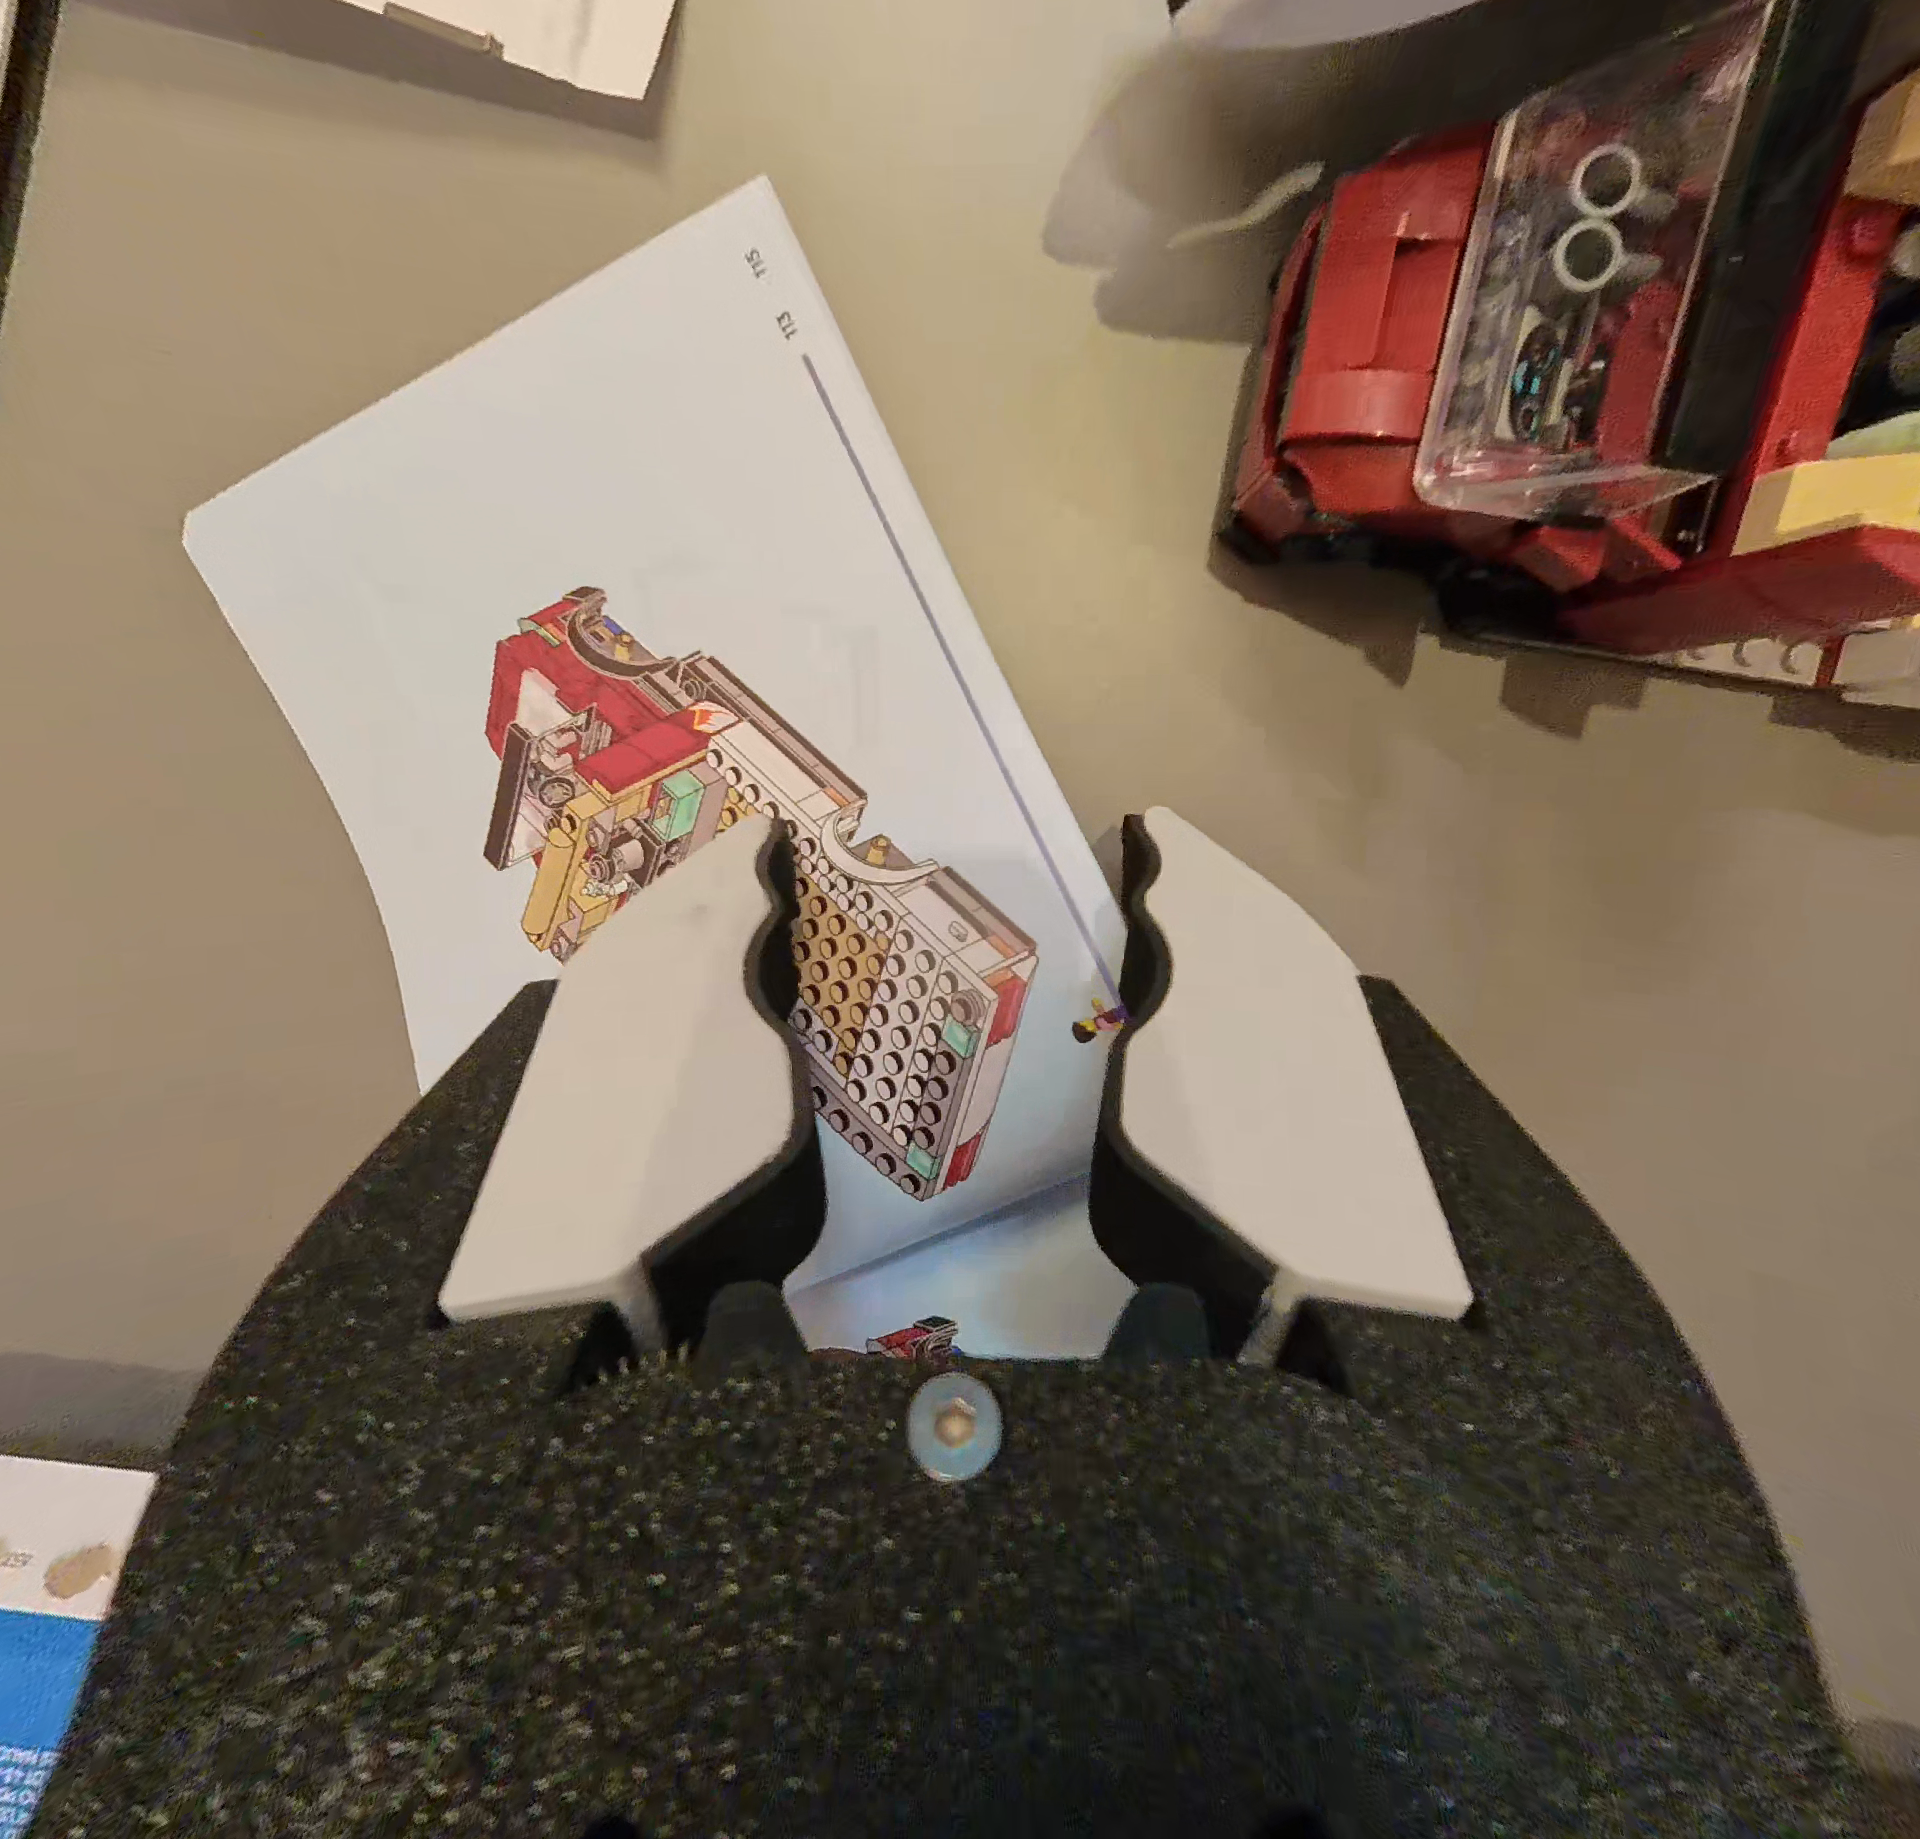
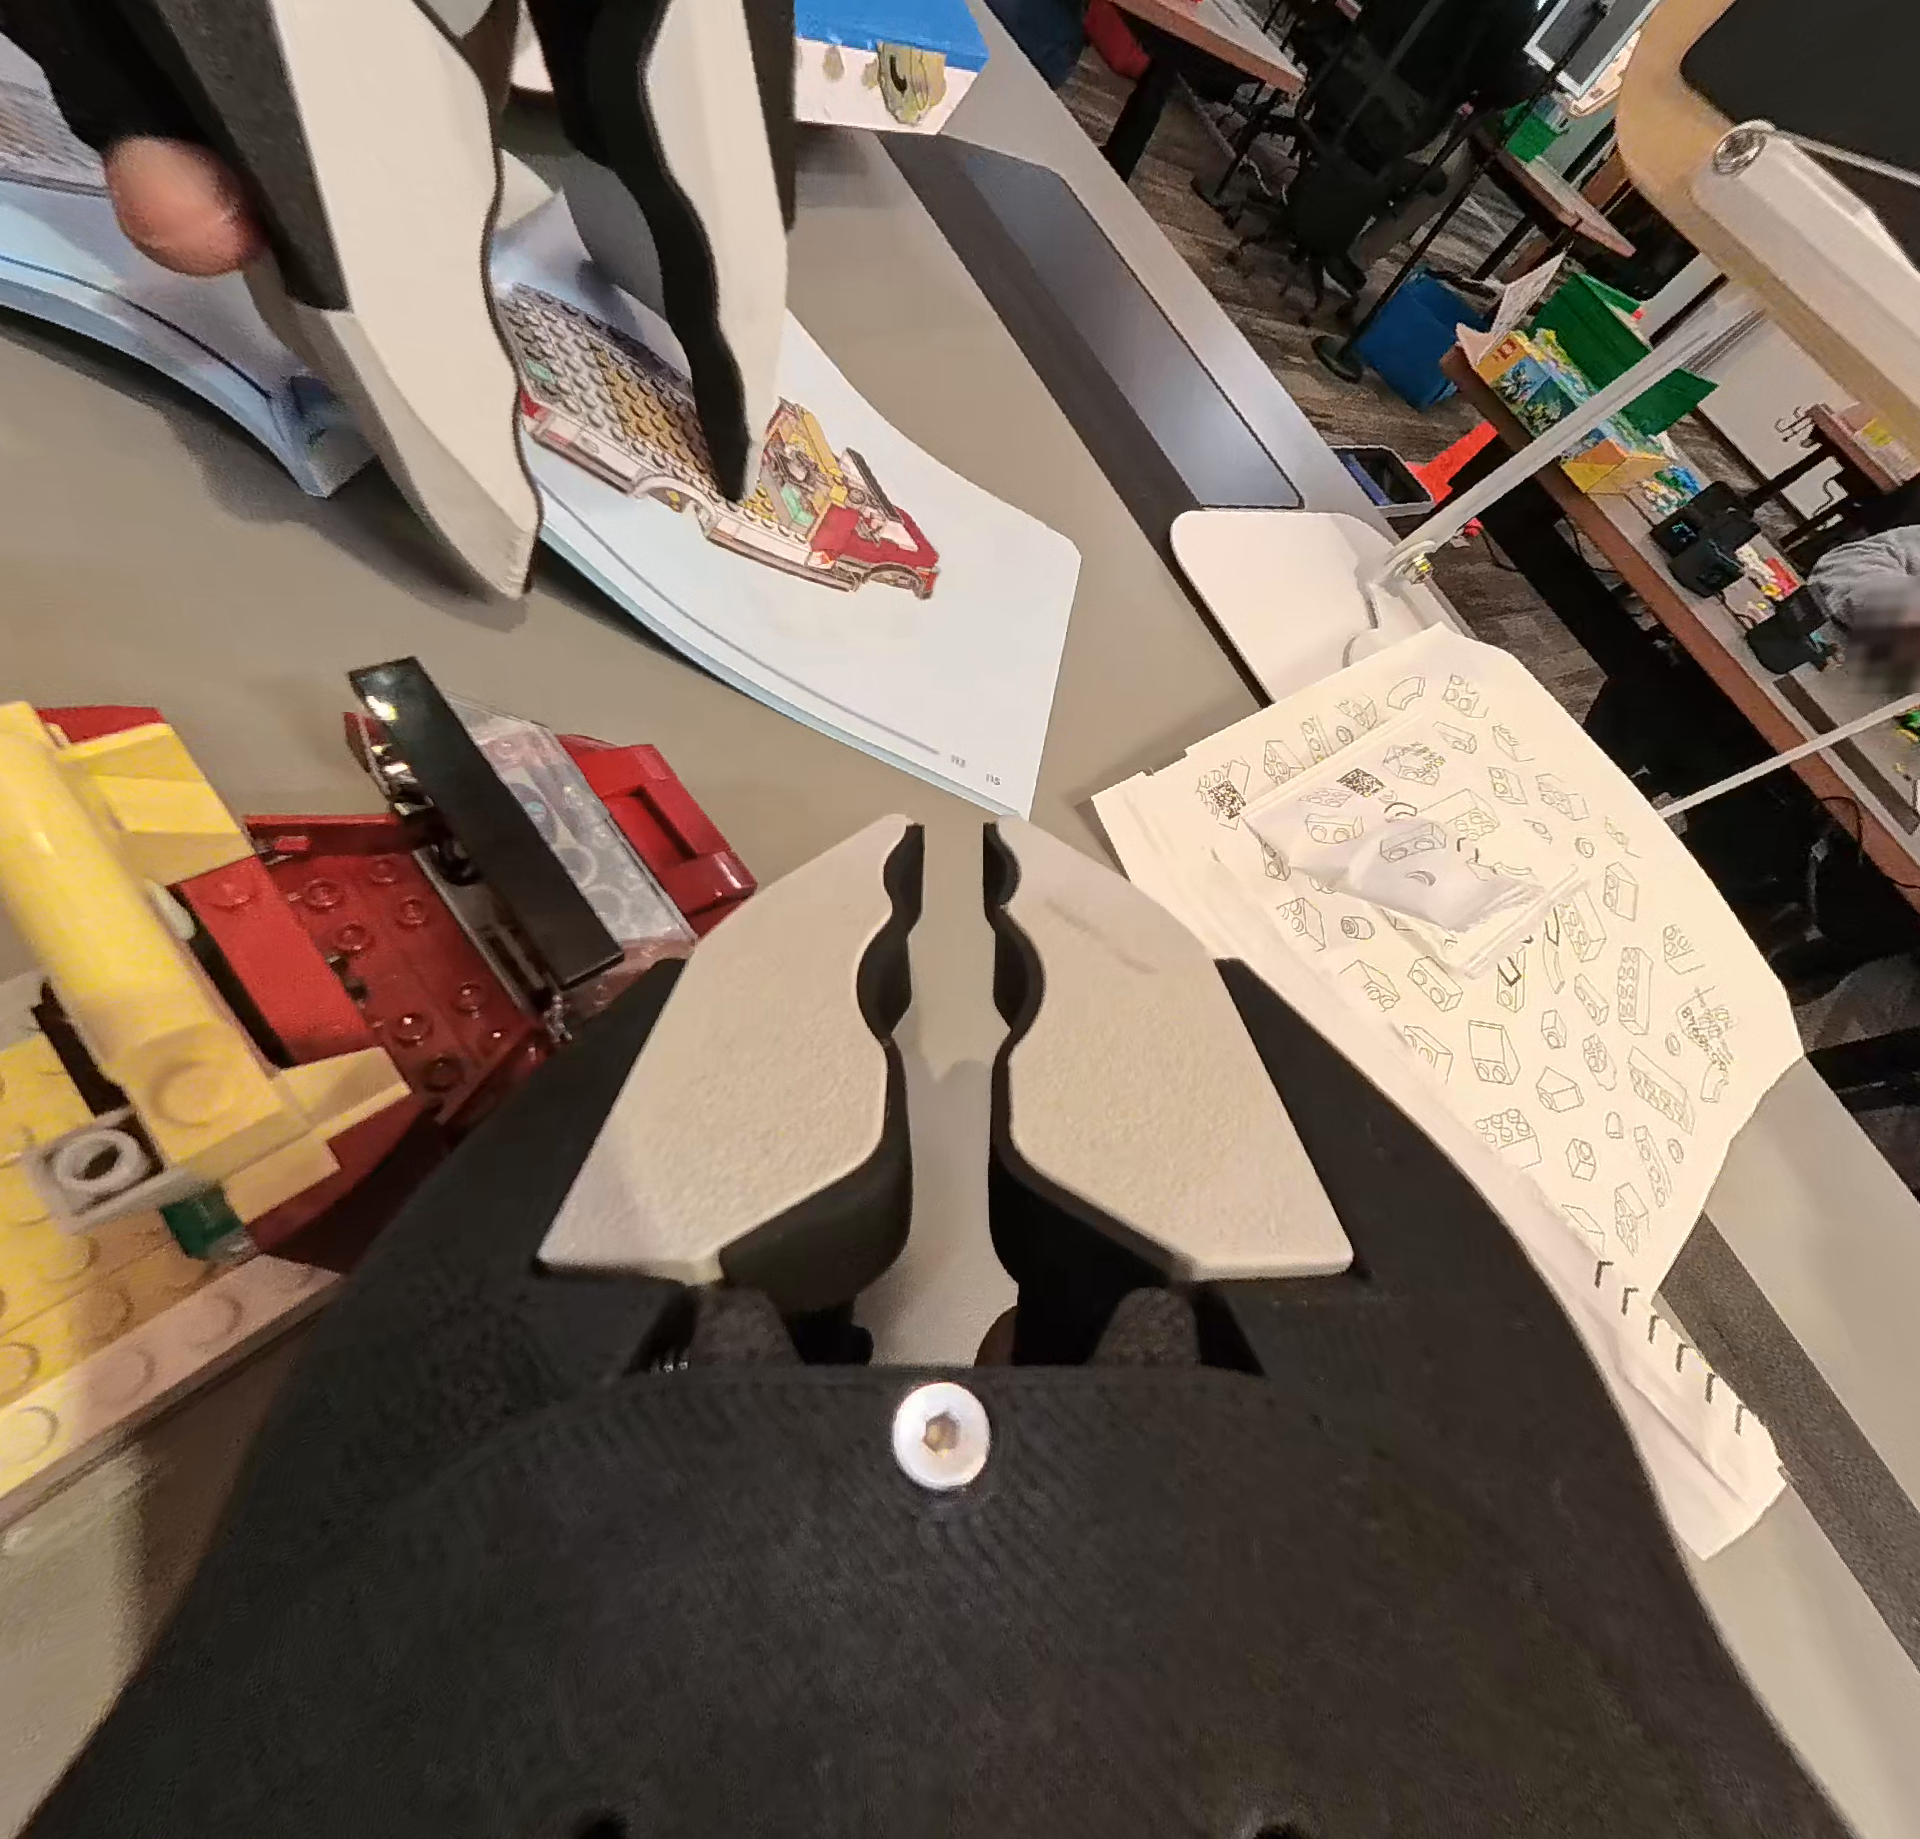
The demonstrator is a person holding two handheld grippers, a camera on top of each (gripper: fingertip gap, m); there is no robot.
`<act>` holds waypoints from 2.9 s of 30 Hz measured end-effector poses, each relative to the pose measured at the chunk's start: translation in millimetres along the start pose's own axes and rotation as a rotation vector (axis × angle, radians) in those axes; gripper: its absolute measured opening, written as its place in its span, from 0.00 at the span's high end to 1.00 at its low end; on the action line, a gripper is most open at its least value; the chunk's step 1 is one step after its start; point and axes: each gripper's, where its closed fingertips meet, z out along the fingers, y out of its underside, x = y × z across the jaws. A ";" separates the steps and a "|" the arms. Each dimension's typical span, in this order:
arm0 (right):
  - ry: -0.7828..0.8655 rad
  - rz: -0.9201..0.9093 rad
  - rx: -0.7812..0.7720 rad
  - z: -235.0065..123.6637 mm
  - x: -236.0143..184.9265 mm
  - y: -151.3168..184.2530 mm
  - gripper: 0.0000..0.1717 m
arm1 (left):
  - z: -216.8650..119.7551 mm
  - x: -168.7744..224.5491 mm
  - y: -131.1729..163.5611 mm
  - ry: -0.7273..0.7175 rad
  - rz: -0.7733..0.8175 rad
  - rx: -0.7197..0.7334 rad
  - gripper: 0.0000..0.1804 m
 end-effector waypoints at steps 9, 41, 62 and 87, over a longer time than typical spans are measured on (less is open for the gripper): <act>-0.004 -0.007 -0.007 0.4 -1.3 1.2 0.93 | -11.2 3.9 11.5 -0.045 0.013 -0.029 0.66; 0.026 -0.045 -0.015 1.0 -2.3 2.1 0.93 | -68.6 35.4 74.9 -0.484 -0.398 0.346 0.68; 0.029 -0.089 -0.021 0.5 -6.7 3.0 0.93 | -64.8 35.5 70.2 -0.694 -0.334 0.268 0.65; 0.039 -0.133 -0.036 1.1 -9.8 5.0 0.93 | -117.9 71.9 116.4 -0.646 -0.903 0.733 0.64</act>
